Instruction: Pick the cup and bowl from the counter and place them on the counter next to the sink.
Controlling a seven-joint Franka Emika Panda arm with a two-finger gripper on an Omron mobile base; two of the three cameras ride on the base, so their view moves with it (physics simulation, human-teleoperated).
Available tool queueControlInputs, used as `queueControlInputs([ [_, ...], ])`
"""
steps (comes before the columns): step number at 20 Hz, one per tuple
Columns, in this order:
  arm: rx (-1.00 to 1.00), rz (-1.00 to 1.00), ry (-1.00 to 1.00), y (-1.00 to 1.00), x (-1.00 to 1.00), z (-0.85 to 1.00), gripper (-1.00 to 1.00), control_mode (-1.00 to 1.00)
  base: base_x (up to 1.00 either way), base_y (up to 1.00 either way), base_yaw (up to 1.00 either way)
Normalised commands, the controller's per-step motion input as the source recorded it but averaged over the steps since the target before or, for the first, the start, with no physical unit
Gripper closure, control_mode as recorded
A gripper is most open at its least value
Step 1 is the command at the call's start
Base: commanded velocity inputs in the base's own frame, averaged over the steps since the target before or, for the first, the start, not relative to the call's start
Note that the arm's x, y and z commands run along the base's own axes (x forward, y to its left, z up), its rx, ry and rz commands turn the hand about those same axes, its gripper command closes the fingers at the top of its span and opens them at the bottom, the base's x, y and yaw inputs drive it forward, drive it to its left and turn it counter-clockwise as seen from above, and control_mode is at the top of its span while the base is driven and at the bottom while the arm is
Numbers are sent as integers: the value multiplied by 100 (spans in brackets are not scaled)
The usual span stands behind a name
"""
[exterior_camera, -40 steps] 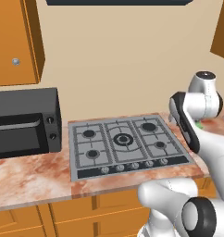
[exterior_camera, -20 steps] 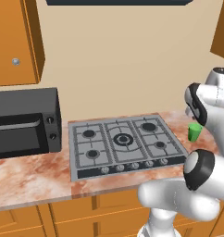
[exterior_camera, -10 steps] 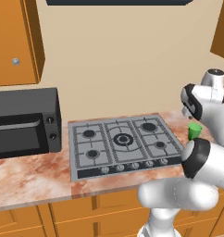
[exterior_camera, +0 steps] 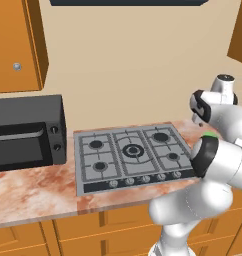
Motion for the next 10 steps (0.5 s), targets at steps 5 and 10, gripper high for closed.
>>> queueControlInputs([
  [5, 0, 0, 0, -22, 0, -13, -100, -100, 0, 0, 0],
  [10, 0, 0, 0, 0, 0, -8, -100, -100, 0, 0, 0],
])
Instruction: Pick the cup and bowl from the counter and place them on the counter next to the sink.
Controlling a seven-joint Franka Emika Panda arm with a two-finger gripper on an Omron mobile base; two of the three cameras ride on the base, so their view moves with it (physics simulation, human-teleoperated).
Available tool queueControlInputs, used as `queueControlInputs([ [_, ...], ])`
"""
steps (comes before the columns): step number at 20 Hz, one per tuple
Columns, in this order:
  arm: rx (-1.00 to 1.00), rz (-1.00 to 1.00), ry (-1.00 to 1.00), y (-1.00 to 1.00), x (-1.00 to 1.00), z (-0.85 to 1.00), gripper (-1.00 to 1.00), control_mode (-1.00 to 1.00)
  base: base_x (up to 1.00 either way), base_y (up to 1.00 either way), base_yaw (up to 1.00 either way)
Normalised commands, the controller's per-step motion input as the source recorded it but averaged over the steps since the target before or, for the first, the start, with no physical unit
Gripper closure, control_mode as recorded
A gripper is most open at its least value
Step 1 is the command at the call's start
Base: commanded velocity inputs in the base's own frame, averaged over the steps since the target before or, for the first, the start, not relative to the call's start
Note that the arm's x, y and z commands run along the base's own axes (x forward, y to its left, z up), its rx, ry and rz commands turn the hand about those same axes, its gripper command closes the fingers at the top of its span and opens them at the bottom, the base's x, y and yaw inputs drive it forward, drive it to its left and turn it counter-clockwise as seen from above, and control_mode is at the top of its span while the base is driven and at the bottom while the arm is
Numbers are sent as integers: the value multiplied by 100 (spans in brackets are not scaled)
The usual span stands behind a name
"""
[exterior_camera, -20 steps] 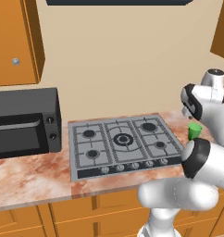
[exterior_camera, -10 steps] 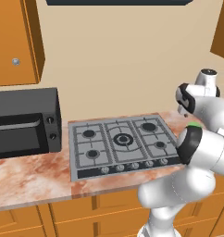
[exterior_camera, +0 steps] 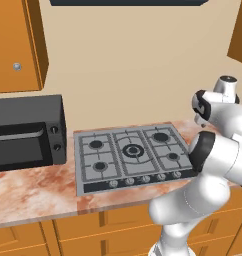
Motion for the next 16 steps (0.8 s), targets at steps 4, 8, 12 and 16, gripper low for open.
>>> queueControlInputs([
  [4, 0, 0, 0, 0, 1, -21, -100, -100, 0, 0, 0],
  [8, 0, 0, 0, 0, 12, -27, -100, -100, 0, 0, 0],
  [12, 0, 1, 0, 0, 18, -25, -100, -100, 0, 0, 0],
  [16, 0, 0, 0, -1, 18, -29, -100, -100, 0, 0, 0],
])
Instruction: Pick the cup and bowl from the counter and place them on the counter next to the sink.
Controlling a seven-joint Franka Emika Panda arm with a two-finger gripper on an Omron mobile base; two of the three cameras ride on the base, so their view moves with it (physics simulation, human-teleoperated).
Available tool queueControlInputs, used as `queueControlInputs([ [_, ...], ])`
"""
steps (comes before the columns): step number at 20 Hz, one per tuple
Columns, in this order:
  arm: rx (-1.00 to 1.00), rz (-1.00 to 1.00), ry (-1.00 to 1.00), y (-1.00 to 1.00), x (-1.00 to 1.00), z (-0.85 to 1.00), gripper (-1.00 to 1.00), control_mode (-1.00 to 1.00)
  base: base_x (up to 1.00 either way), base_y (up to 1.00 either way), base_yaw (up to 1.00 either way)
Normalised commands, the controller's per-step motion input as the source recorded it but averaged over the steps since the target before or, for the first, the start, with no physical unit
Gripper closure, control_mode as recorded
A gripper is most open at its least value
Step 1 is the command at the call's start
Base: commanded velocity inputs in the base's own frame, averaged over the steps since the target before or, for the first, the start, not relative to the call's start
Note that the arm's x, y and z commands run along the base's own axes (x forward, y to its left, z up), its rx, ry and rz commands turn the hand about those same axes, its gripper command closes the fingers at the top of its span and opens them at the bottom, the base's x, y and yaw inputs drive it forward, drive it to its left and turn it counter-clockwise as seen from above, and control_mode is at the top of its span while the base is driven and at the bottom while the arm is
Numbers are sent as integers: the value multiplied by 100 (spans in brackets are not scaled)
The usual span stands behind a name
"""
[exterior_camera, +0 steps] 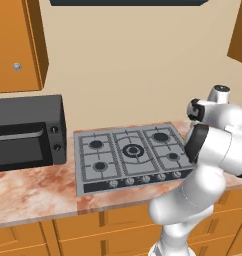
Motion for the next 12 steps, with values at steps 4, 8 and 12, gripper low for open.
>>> queueControlInputs([
  [4, 0, 0, 0, -15, 10, -21, -100, -100, 0, 0, 0],
  [8, 0, 0, 0, -24, 12, -18, -100, -100, 0, 0, 0],
  [12, 0, 0, 0, -17, 10, -11, -100, -100, 0, 0, 0],
])
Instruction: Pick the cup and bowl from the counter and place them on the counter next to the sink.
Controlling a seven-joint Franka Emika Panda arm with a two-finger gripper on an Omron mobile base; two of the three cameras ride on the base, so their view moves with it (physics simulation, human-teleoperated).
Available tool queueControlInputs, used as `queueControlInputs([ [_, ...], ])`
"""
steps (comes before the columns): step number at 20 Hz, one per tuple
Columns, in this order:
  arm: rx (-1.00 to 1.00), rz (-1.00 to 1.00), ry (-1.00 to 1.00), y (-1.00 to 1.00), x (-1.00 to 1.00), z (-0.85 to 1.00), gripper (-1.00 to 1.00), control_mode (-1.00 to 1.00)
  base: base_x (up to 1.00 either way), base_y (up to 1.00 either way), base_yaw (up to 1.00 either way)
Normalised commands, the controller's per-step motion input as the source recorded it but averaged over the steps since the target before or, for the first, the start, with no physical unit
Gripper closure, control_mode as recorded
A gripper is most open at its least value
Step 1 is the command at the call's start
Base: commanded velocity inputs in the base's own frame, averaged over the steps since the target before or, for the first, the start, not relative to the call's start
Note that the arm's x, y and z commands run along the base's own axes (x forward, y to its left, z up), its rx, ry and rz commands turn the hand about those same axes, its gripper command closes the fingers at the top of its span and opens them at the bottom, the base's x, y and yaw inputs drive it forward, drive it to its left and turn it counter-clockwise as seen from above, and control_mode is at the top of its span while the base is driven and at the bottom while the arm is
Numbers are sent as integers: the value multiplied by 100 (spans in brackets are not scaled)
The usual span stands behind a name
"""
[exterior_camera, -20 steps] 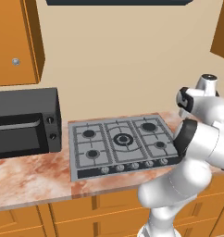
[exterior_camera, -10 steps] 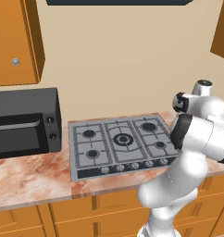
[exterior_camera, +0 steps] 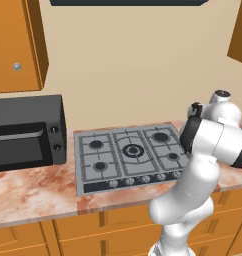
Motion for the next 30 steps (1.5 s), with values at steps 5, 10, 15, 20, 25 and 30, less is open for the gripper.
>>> queueControlInputs([
  [5, 0, 1, 0, -8, 10, -12, -100, -100, 0, 0, 0],
  [10, 0, 4, 0, 0, 10, -5, -100, -100, 0, 0, 0],
  [15, 0, 4, 0, 0, 2, -16, -100, -100, 0, 0, 0],
  [20, 0, 2, 0, 0, 1, -24, -100, -100, 0, 0, 0],
  [25, 0, 2, 0, 0, 5, -21, -100, -100, 0, 0, 0],
  [30, 0, 2, 0, 0, 7, -20, -100, -100, 0, 0, 0],
])
